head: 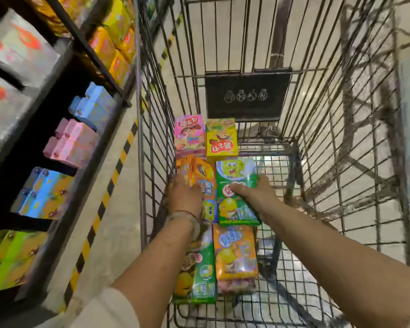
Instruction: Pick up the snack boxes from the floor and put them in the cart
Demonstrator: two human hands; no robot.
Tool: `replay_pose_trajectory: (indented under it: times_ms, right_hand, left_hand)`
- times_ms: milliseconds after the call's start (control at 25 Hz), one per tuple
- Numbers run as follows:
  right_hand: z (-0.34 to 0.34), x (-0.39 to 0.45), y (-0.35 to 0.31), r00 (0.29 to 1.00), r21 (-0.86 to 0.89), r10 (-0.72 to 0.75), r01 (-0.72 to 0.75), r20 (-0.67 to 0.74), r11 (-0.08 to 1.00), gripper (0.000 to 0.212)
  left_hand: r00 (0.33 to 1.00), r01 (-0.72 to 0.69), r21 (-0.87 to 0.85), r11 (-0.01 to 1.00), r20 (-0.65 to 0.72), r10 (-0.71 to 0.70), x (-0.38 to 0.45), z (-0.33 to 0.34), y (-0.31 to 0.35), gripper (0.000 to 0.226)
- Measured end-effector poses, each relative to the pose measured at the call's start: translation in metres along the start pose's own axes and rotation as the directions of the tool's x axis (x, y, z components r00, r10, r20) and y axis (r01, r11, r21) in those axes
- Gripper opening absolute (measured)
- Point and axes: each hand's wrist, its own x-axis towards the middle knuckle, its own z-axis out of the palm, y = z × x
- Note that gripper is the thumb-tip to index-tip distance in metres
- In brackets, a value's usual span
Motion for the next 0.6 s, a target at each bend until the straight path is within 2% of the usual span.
replay_pose_trajectory:
  times_ms: [40, 80, 200, 280, 320, 360, 480, 600]
  right_hand:
    - [0.001, 0.017, 0.010, 1.000, -0.007, 0.011, -0.011, -0.002, 1.000, 0.103]
    - [0.004, 0.026, 0.012, 1.000, -0.011, 0.016, -0.016, -0.007, 1.000, 0.104]
    - [0.005, 0.037, 0.010, 0.997, -0.065, -0.041, 0.037, -0.069, 0.997, 0.068]
    - [0.009, 0.022, -0.009, 0.992, -0.145, -0.051, 0.034, -0.114, 0.989, 0.056]
    - [0.011, 0.018, -0.013, 0.991, -0.191, -0.069, 0.047, -0.114, 0.980, 0.052]
    - [0.012, 0.014, -0.014, 0.989, -0.231, -0.105, 0.078, -0.109, 0.970, 0.049]
    - [0.014, 0.011, -0.013, 0.973, -0.332, -0.207, 0.164, -0.100, 0.929, 0.038]
    - [0.008, 0.007, -0.014, 0.967, -0.366, -0.255, 0.238, 0.003, 0.900, 0.035]
  left_hand:
    - [0.999, -0.035, 0.061, 0.997, -0.020, 0.037, 0.004, 0.003, -0.001, 0.041]
    - [0.995, -0.076, 0.108, 0.991, -0.059, 0.082, 0.006, 0.005, -0.001, 0.042]
    - [0.935, -0.236, 0.349, 0.907, -0.171, 0.309, 0.005, 0.007, -0.009, 0.031]
    - [0.901, -0.319, 0.492, 0.810, -0.107, 0.420, 0.004, 0.013, -0.015, 0.018]
    - [0.898, -0.353, 0.528, 0.773, -0.042, 0.438, 0.006, 0.015, -0.017, 0.022]
    - [0.913, -0.356, 0.521, 0.776, 0.018, 0.407, 0.007, 0.017, -0.017, 0.029]
    - [0.967, -0.250, 0.535, 0.807, 0.173, 0.185, 0.011, 0.024, -0.015, 0.052]
    - [0.976, -0.206, 0.475, 0.856, 0.162, 0.145, 0.015, 0.027, -0.013, 0.059]
